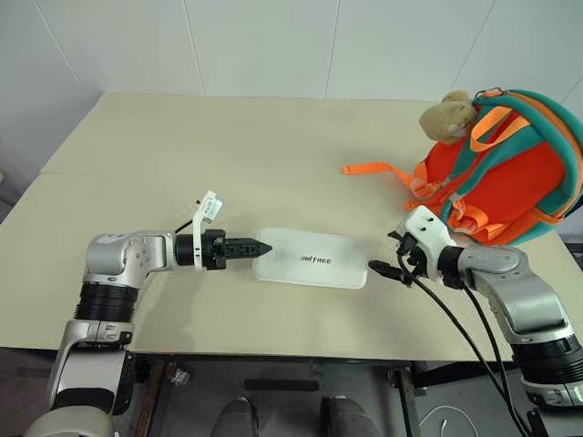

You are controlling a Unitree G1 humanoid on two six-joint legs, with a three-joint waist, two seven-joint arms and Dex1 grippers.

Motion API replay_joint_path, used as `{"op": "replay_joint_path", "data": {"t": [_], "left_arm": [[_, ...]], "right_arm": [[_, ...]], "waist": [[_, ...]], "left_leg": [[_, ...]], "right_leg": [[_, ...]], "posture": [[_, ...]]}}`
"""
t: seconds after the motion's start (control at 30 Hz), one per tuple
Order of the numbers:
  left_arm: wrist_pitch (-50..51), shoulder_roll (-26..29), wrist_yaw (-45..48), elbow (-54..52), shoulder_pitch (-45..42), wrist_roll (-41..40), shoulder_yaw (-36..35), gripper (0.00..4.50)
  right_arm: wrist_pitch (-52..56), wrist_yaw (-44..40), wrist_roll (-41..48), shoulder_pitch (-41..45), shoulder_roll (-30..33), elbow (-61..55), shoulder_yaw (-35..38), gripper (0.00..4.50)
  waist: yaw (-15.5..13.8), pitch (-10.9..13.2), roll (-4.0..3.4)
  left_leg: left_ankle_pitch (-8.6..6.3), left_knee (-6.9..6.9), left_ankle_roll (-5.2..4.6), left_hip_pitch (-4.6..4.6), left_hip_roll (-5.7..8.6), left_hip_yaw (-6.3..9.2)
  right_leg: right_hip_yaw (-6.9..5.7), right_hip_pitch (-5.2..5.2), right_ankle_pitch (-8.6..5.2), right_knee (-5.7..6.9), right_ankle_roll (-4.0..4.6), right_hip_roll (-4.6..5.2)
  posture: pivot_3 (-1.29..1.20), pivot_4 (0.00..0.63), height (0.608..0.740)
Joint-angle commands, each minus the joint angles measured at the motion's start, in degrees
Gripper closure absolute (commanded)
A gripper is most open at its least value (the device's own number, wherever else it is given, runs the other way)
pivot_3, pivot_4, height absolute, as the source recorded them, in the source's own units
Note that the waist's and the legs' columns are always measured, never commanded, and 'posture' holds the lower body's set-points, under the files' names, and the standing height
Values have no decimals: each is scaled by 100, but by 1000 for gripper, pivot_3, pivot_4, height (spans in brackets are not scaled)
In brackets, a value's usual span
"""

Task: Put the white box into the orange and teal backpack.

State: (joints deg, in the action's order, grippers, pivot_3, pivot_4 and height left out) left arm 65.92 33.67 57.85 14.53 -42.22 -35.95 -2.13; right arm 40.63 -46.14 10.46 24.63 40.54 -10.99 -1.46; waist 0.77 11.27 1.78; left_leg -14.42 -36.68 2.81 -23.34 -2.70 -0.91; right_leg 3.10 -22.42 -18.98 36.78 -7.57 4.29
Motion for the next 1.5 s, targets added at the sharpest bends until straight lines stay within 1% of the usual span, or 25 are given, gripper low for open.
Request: {"op": "replay_joint_path", "data": {"t": [0.03,0.3,0.67,0.87,1.17,1.23,1.33,1.5], "left_arm": [[144,-15,-204,-228,-54,-186,-278,3223],[353,46,-389,-382,-33,-446,-571,3236],[1019,-94,-781,-689,67,-1196,-1517,3254],[1414,-203,-1045,-710,24,-1648,-1929,3254],[1659,-361,-1480,-613,-59,-2034,-2359,3254],[1668,-398,-1563,-611,-69,-2083,-2384,3254],[1665,-446,-1665,-602,-84,-2131,-2402,3254],[1656,-493,-1790,-603,-104,-2232,-2477,3255]], "right_arm": [[44,147,210,14,-36,-267,329,0],[269,504,399,-3,-42,-325,661,0],[750,1503,690,98,-272,-391,1709,0],[827,1979,794,185,-366,-347,2135,0],[760,2317,900,271,-377,-254,2443,0],[603,2412,878,392,-425,-22,2452,0],[83,2705,773,817,-717,664,2366,0],[-793,2849,632,1544,-1032,1800,2143,0]], "waist": [[9,0,0],[68,0,0],[76,0,0],[78,0,0],[81,0,0],[84,0,0],[106,0,0],[109,0,0]], "left_leg": [[0,6,0,0,0,-1],[2,29,3,-1,0,-4],[6,59,10,-2,-2,-10],[6,58,11,0,-2,-11],[8,60,13,0,-2,-13],[8,60,13,1,-2,-14],[8,57,13,6,-2,-21],[14,61,14,7,-2,-25]], "right_leg": [[0,-1,0,-3,0,0],[1,-4,0,-23,0,0],[3,-14,-1,-36,-1,2],[3,-14,-1,-34,0,2],[5,-15,-1,-34,-1,2],[5,-15,-1,-34,-1,2],[12,-14,1,-32,-4,2],[16,-18,3,-28,-7,2]], "posture": [[0,150,740],[0,150,740],[0,150,740],[0,150,740],[0,150,740],[0,150,740],[0,150,740],[0,150,740]]}}
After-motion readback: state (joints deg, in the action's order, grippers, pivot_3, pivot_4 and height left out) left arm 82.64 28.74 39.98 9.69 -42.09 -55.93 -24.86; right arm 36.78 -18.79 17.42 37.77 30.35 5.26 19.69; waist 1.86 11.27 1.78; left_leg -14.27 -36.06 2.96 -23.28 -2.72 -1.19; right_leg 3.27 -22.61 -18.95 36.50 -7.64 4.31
